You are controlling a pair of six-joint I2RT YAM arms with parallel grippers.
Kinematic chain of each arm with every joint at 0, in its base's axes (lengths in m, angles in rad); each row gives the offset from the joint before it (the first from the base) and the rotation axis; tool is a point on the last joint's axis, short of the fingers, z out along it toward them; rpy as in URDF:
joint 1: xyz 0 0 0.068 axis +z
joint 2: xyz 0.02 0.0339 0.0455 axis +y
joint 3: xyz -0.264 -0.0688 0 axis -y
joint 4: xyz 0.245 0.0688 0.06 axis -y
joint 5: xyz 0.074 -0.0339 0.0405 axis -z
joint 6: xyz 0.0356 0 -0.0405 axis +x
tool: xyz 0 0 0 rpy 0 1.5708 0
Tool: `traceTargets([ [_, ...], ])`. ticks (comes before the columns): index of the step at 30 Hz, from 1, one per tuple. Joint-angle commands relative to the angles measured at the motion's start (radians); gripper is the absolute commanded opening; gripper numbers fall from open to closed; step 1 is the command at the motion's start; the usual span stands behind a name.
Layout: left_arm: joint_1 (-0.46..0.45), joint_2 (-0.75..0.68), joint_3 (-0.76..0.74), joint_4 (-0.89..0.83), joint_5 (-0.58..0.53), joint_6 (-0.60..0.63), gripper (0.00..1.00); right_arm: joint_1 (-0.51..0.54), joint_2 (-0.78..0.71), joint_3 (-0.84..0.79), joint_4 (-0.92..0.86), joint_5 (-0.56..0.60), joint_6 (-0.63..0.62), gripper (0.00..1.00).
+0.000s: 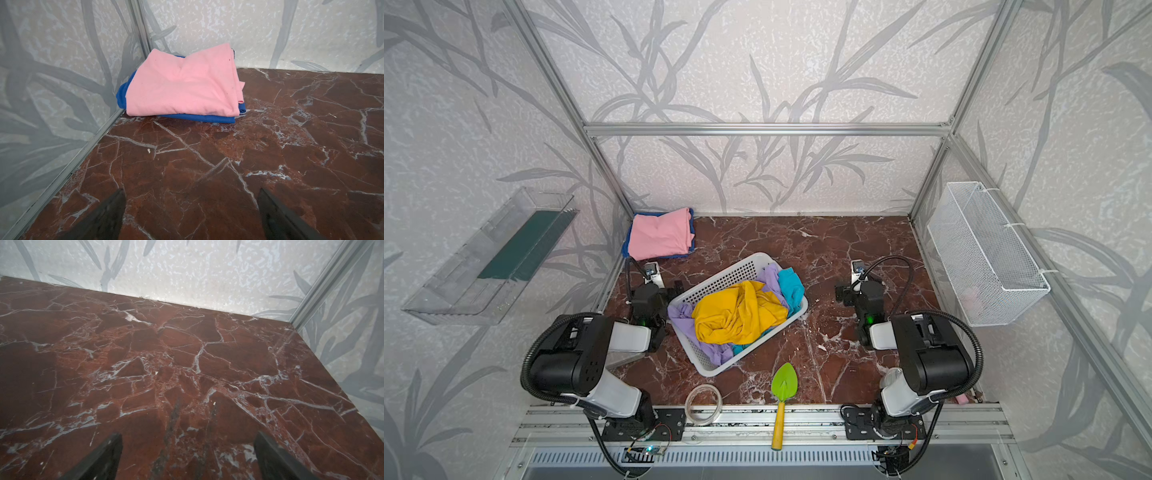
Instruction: Fold and stack the t-shirts
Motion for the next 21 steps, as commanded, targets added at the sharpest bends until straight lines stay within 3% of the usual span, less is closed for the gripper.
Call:
traceTargets([
  [1, -0.002, -0.001, 0.013, 0.002, 0.013, 0.017, 0.99, -0.011, 0.000, 0.011, 0.004, -0.046, 0.014, 0.99],
  [21, 0.033, -0.006, 0.037, -0.052, 0.065, -0.015, 0.99, -0.009, 0.000, 0.009, 0.007, -0.039, 0.013, 0.99],
])
